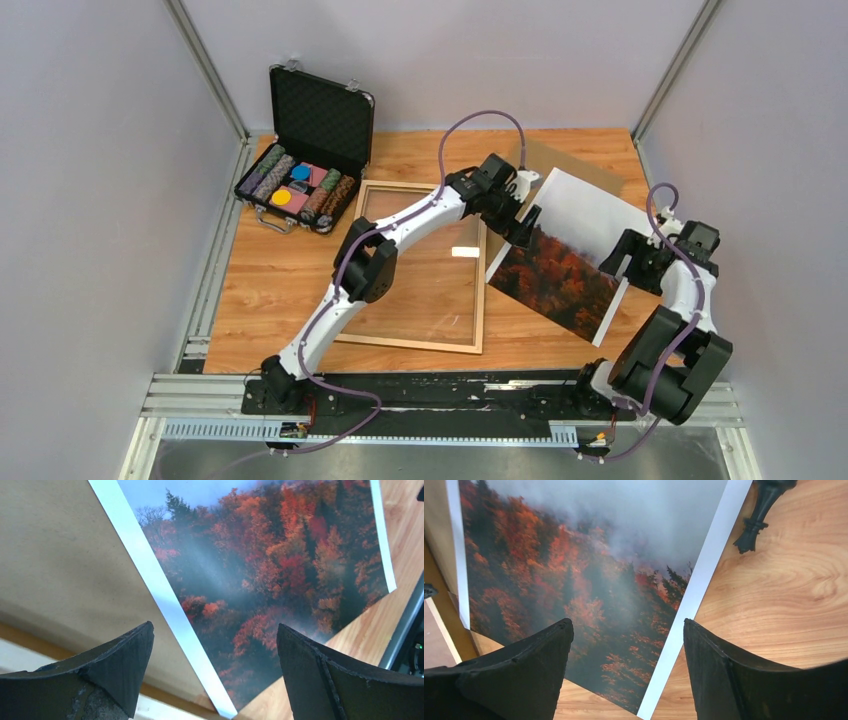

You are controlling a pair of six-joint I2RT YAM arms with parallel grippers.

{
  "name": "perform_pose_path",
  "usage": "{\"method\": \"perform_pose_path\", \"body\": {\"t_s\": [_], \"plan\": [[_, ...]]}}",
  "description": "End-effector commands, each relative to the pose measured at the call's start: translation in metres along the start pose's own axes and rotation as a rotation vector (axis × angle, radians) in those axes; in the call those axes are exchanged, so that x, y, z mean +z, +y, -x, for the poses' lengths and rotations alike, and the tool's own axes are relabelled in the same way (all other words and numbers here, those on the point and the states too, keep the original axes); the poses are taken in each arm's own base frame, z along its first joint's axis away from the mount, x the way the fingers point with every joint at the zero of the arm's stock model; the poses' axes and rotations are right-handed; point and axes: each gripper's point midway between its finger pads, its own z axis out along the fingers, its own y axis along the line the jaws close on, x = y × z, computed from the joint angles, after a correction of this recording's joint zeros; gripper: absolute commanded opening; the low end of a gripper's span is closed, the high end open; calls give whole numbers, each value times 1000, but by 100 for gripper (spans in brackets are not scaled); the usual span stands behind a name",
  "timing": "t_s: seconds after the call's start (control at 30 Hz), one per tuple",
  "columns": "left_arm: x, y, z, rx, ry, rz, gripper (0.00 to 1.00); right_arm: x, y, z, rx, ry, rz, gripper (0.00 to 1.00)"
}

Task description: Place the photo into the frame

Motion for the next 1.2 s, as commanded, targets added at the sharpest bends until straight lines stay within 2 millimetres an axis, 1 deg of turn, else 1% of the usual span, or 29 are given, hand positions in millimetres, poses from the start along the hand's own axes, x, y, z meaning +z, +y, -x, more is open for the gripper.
{"method": "perform_pose_path", "body": {"t_s": [0.0, 0.1, 0.23, 0.37, 0.6, 0.7, 0.73, 0.83, 0.9, 1.07, 1.17], "plan": [[9, 1, 20, -29, -62, 0, 100, 2, -8, 3, -37, 21, 8, 79], [17, 7, 16, -48, -61, 15, 100, 7, -19, -4, -25, 58, -7, 80], [22, 8, 11, -61, -51, 18, 100, 11, -29, -13, 2, 94, -5, 81], [26, 6, 3, -83, -33, -4, 100, 14, -36, -20, 16, 115, -2, 81], [31, -11, -17, -120, 13, -71, 100, 25, -42, -25, 50, 137, 24, 81], [31, -18, -20, -122, 18, -83, 100, 32, -44, -26, 59, 144, 32, 80], [32, -19, -25, -133, 29, -85, 100, 35, -45, -26, 67, 150, 38, 80], [31, -21, -27, -144, 32, -91, 100, 44, -45, -30, 88, 167, 61, 79], [31, -21, -34, -153, 44, -91, 100, 50, -47, -34, 112, 190, 73, 79], [32, -30, -43, -171, 56, -120, 100, 51, -49, -31, 144, 190, 119, 78], [34, -38, -53, -201, 78, -157, 100, 50, -48, -28, 153, 185, 152, 78]]}}
